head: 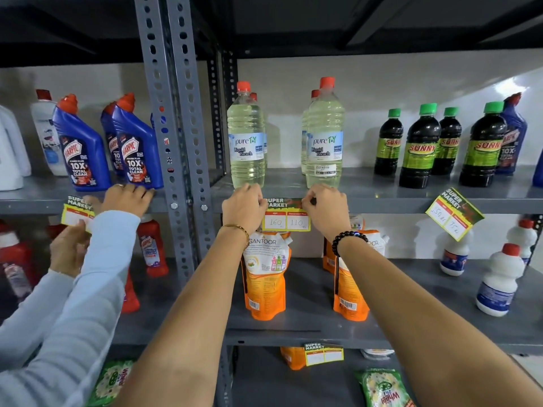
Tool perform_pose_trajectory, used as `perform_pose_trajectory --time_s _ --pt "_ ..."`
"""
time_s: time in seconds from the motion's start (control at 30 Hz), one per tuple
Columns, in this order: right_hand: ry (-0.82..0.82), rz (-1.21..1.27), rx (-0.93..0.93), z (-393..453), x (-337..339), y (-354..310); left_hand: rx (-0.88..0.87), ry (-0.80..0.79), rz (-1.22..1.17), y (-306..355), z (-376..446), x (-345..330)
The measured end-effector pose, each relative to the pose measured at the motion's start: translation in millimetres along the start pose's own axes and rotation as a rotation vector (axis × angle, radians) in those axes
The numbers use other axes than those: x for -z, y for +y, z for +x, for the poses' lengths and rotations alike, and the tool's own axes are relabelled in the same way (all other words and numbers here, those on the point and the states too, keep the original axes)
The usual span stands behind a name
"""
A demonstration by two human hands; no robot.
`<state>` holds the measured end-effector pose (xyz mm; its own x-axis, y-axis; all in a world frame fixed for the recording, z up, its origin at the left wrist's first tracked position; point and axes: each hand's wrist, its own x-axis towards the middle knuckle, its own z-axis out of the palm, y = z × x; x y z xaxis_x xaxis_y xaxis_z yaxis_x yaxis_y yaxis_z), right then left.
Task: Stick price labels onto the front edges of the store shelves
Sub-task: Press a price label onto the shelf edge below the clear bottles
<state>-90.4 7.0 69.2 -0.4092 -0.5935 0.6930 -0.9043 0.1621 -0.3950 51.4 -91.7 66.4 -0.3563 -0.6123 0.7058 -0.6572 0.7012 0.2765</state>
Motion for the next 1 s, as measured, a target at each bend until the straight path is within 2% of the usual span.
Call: perform_pose_trajectory --time_s 0.27,0.53,0.7,0.83,0.9,1.0 --pt "-0.041 -0.013 -0.062 2.2 -4.7 -5.6 0.109 -0.029 -0.054 9.8 1.6 -0.8" --pt "-0.008 -0.072 -0.084 7.0 -9.4 -8.6 0.143 0.018 -0.025 15.0 3.5 -8.1" --pt "-0.061 -0.069 -0.046 8.9 -5.7 -5.9 0.137 -0.039 0.019 21.2 2.7 -4.7" --pt "-0.119 0.029 0.118 0.1 16.3 16.2 0.038 0.009 0.093 32.3 -7.0 -4.6" --pt "-0.058 -0.012 0.175 -8.0 33.1 36.7 -0.052 0.053 0.101 45.7 -12.4 -9.8" --pt "0.078 -0.032 0.086 -19.1 62.7 77.2 -0.21 0.052 0.1 86.5 -15.3 -21.8"
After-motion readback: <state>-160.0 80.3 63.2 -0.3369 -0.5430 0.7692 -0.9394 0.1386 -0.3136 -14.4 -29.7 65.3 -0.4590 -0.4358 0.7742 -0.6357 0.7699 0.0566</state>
